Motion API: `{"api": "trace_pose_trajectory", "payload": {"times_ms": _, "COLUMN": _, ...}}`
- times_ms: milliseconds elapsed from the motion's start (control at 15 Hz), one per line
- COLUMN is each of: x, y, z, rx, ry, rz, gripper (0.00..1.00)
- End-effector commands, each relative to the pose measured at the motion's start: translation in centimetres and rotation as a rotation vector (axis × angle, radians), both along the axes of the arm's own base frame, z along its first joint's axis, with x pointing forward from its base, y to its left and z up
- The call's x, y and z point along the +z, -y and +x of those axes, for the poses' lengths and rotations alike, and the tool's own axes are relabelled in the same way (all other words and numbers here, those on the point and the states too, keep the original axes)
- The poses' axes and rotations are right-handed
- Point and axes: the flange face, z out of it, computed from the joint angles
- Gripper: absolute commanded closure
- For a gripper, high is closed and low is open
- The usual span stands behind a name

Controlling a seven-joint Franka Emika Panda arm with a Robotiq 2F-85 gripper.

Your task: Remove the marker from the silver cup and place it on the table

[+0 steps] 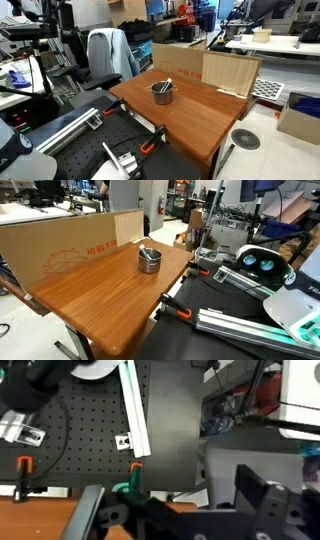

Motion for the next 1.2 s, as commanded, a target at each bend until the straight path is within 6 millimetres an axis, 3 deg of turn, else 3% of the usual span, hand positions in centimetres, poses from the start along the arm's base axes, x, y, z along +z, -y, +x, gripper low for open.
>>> {"api": "trace_pose_trajectory", "payload": {"times_ms": 0, "x": 0.1, "y": 0.0, "z": 0.0, "rx": 0.000, "ry": 0.000, "rz": 0.000, "gripper": 0.00}}
{"api": "trace_pose_trajectory", "payload": {"times_ms": 867, "x": 0.1, "y": 0.0, "z": 0.0, "rx": 0.000, "ry": 0.000, "rz": 0.000, "gripper": 0.00}}
{"api": "trace_pose_trajectory", "payload": {"times_ms": 1133, "x": -0.3, "y": 1.2, "z": 0.6, "rx": 0.003, "ry": 0.054, "rz": -0.027, "gripper": 0.00}}
